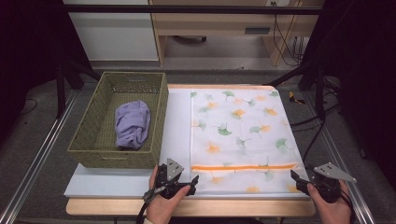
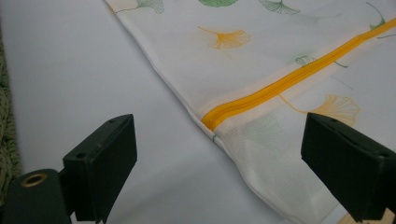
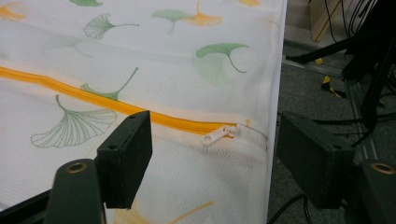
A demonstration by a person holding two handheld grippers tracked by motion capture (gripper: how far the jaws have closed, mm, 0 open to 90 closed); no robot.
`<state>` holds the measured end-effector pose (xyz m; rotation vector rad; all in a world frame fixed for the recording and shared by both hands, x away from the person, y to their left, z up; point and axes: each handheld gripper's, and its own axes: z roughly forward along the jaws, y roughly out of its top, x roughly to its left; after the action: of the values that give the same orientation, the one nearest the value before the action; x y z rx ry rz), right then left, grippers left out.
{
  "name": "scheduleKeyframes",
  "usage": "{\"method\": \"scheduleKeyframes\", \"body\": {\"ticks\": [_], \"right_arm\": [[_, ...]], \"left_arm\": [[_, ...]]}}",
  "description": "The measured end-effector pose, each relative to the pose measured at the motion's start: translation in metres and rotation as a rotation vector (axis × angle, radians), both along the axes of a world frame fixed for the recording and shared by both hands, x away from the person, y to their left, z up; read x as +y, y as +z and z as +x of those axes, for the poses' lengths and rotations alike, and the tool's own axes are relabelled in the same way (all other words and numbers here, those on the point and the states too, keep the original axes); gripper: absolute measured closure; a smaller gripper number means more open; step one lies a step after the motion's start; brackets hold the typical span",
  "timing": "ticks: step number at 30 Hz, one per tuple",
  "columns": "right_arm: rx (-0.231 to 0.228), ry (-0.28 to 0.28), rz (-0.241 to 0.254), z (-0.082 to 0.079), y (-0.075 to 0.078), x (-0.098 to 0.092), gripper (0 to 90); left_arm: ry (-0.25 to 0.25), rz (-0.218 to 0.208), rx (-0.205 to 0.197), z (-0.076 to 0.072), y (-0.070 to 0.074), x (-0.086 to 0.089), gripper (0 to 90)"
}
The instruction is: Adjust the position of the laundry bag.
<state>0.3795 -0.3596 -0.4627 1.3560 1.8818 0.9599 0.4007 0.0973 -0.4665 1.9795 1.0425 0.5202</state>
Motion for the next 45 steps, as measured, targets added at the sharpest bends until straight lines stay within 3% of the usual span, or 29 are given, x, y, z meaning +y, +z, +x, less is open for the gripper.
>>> {"method": "scheduleKeyframes", "body": {"ticks": [5,8,12,14,18,26,31,33,36,39,41,42,45], "right_arm": [[0.007,-0.030,-0.012,0.000,0.000,-0.001,23.7],[0.029,-0.045,-0.002,-0.002,0.000,-0.001,13.1],[0.057,-0.030,0.009,-0.003,-0.004,0.000,19.5],[0.068,-0.015,0.014,-0.003,-0.006,0.000,27.6],[0.097,-0.001,0.010,-0.001,-0.010,0.001,30.7],[0.126,-0.048,0.015,0.004,-0.015,-0.006,32.2],[0.164,-0.043,0.023,0.010,-0.020,-0.006,43.8],[0.147,-0.042,0.008,0.010,-0.019,-0.006,53.1],[0.152,-0.042,0.013,0.010,-0.021,-0.005,56.2],[0.144,-0.041,-0.005,0.010,-0.020,-0.002,71.5],[0.143,-0.041,-0.012,0.010,-0.020,-0.002,74.5],[0.143,-0.037,-0.023,0.011,-0.019,-0.001,83.2],[0.141,-0.032,-0.016,0.012,-0.018,-0.001,87.1]], "left_arm": [[-0.008,0.037,0.008,0.000,-0.004,-0.004,8.3],[-0.018,0.052,0.006,0.000,-0.006,-0.007,7.9],[-0.035,0.084,0.005,-0.001,-0.010,-0.012,8.7],[-0.045,0.103,0.006,-0.002,-0.011,-0.013,12.8],[-0.046,0.116,0.011,-0.001,-0.013,-0.014,16.8],[-0.048,0.116,0.016,0.000,-0.016,-0.016,24.6],[-0.053,0.113,0.020,0.000,-0.015,-0.016,28.9],[-0.051,0.106,0.019,0.000,-0.015,-0.016,30.5],[-0.052,0.115,0.023,0.001,-0.016,-0.015,32.1],[-0.049,0.111,0.032,0.003,-0.018,-0.015,35.9],[-0.052,0.110,0.032,0.003,-0.018,-0.015,39.4],[-0.061,0.116,0.031,0.003,-0.017,-0.016,41.6],[-0.067,0.115,0.031,0.004,-0.018,-0.017,46.3]]}}
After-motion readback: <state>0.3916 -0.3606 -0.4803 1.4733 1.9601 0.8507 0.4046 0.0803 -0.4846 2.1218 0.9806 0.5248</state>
